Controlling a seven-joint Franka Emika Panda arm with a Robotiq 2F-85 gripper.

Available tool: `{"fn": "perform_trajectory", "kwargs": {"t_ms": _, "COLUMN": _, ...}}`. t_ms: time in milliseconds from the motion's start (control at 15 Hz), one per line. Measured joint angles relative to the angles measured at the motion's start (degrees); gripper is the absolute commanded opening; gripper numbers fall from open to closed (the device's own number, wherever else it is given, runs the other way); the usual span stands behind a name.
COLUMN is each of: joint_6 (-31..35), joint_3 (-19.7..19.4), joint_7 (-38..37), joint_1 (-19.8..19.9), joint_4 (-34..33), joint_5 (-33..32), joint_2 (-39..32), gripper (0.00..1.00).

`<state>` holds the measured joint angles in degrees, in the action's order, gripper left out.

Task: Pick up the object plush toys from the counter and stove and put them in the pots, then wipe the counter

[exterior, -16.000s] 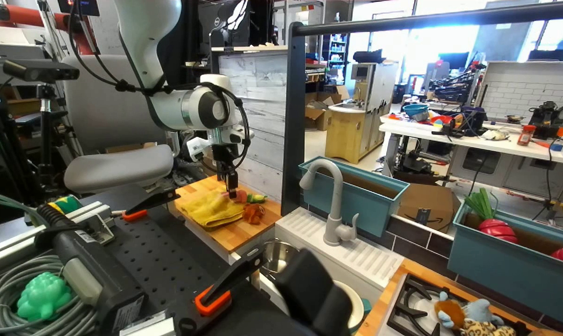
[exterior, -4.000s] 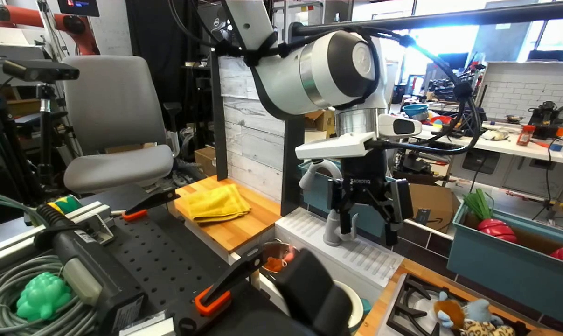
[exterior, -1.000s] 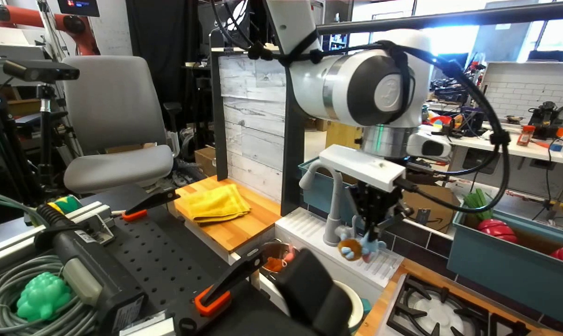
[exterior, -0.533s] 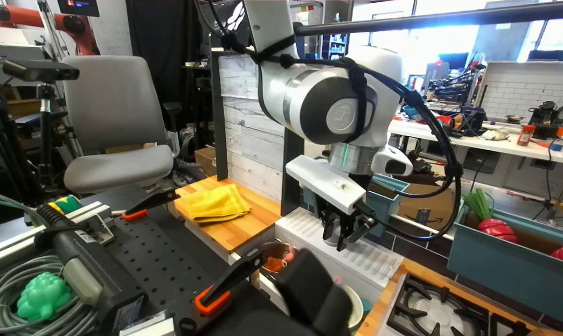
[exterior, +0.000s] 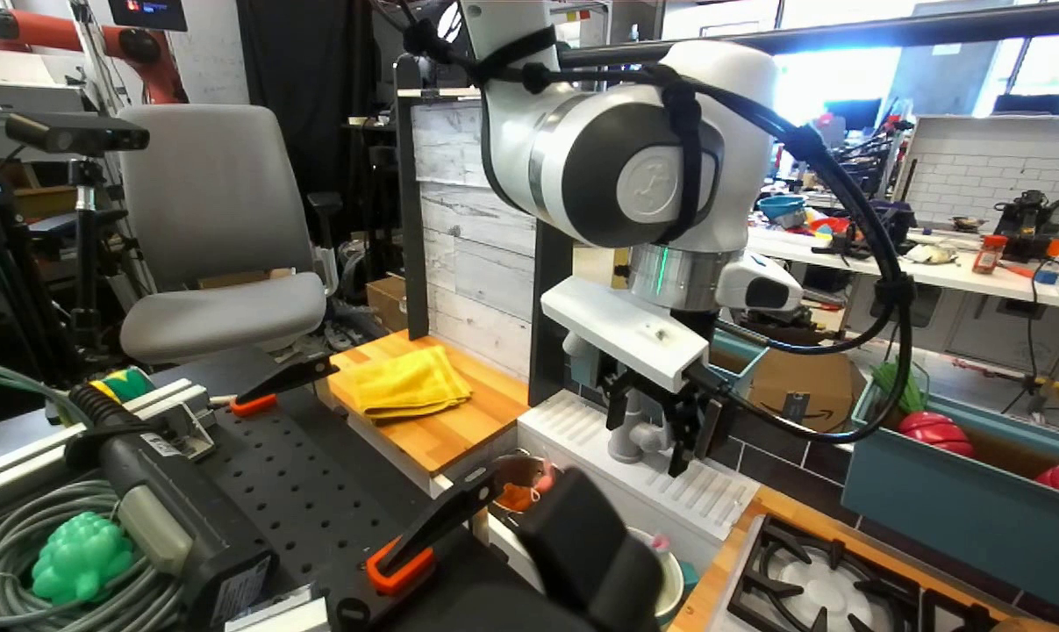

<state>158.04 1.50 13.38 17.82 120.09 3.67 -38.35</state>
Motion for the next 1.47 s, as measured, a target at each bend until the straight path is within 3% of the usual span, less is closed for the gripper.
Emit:
{"fn": "perform_trajectory", "kwargs": {"t_ms": 400, "joint_6": 0.58, "joint_3": -2.73, "joint_7": -0.38, "joint_1": -0.58, "joint_4": -2.03, "joint_5": -0.21, "joint_2": 0.11, "gripper": 1.0}}
{"fn": "perform_trajectory", "kwargs": {"t_ms": 667, "joint_6": 2.21, "joint_3": -4.39, "joint_7": -2.33, "joint_1": 2.42, "joint_4": -6.7, "joint_5": 1.98, "joint_2": -1.3, "gripper": 1.0}}
{"fn": "perform_trajectory", "kwargs": {"t_ms": 1067, "joint_6": 5.63, "joint_3": -4.53, "joint_7": -6.89, "joint_1": 8.52, "joint_4": -18.35, "joint_5": 5.51, "joint_2": -12.53, "gripper": 1.0}}
{"fn": "perform_trajectory", "kwargs": {"t_ms": 1467, "joint_6": 5.33, "joint_3": -6.9, "joint_7": -13.87, "joint_1": 7.97, "joint_4": -29.03, "joint_5": 5.51, "joint_2": -23.52, "gripper": 1.0}}
